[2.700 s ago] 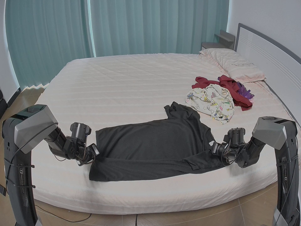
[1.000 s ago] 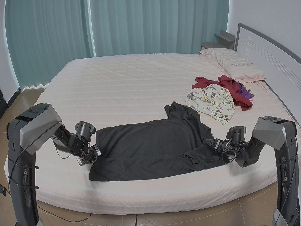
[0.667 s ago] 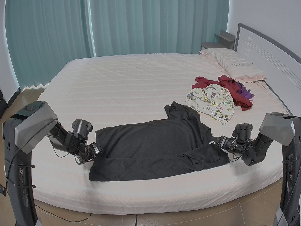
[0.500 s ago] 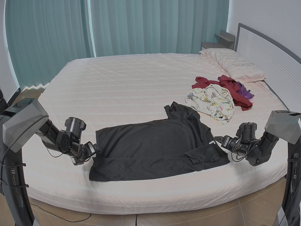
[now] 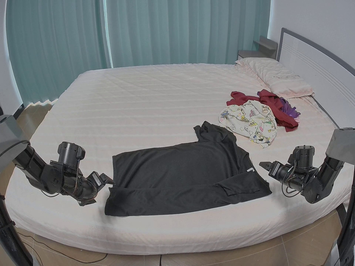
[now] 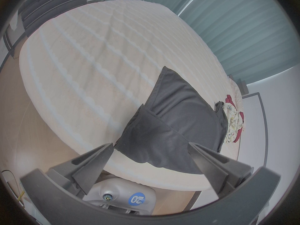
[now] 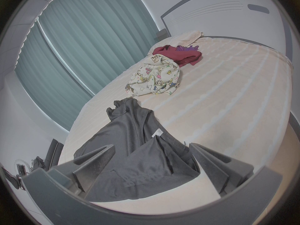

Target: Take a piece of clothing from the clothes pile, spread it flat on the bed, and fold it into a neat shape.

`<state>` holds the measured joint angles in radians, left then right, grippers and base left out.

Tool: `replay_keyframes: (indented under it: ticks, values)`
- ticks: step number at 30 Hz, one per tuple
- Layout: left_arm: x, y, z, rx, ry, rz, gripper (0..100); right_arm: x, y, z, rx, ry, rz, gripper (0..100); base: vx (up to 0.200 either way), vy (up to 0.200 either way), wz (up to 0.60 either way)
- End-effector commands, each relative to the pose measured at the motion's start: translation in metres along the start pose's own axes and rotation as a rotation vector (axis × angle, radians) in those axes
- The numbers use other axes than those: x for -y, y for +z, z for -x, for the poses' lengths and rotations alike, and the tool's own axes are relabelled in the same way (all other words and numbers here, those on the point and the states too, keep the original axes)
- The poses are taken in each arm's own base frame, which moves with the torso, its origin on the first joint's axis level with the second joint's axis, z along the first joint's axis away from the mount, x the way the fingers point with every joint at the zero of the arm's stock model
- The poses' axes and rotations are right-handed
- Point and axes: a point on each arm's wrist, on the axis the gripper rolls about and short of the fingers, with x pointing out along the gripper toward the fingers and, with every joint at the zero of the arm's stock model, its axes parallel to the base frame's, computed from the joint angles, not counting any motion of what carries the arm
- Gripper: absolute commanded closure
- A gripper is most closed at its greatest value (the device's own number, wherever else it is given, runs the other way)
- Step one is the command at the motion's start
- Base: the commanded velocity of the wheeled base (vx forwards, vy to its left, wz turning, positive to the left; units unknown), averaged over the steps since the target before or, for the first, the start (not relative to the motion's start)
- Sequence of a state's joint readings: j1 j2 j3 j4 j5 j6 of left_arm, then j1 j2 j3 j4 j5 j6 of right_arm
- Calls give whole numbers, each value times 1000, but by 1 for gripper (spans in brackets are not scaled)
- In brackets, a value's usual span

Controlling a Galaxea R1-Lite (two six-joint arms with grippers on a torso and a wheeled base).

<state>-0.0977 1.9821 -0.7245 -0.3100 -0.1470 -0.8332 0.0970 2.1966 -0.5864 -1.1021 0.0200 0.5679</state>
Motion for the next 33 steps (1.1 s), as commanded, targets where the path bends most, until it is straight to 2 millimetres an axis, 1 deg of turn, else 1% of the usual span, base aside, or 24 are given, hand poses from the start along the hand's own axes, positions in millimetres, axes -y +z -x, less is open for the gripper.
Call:
replay_keyframes:
  ticks: [1,13,18,23,25,33]
  values:
    - [0,-1,8,10,-11,2,0,-2,-5,8,-8,5,7,0,200,0,0]
    - [2,-3,6,7,-10,-7,0,-2,-10,6,-25,2,10,0,200,0,0]
    - [2,-2,5,8,-8,-3,0,-1,-12,3,-31,-2,10,0,0,0,0]
    - [1,-2,0,2,6,3,0,-4,-14,2,-39,9,16,0,0,0,0]
    - [4,-2,-2,3,-1,26,0,-6,-15,2,-39,15,19,0,0,0,0]
    - [6,-3,-5,-1,-1,46,0,-8,-20,0,-53,17,25,0,0,-200,0]
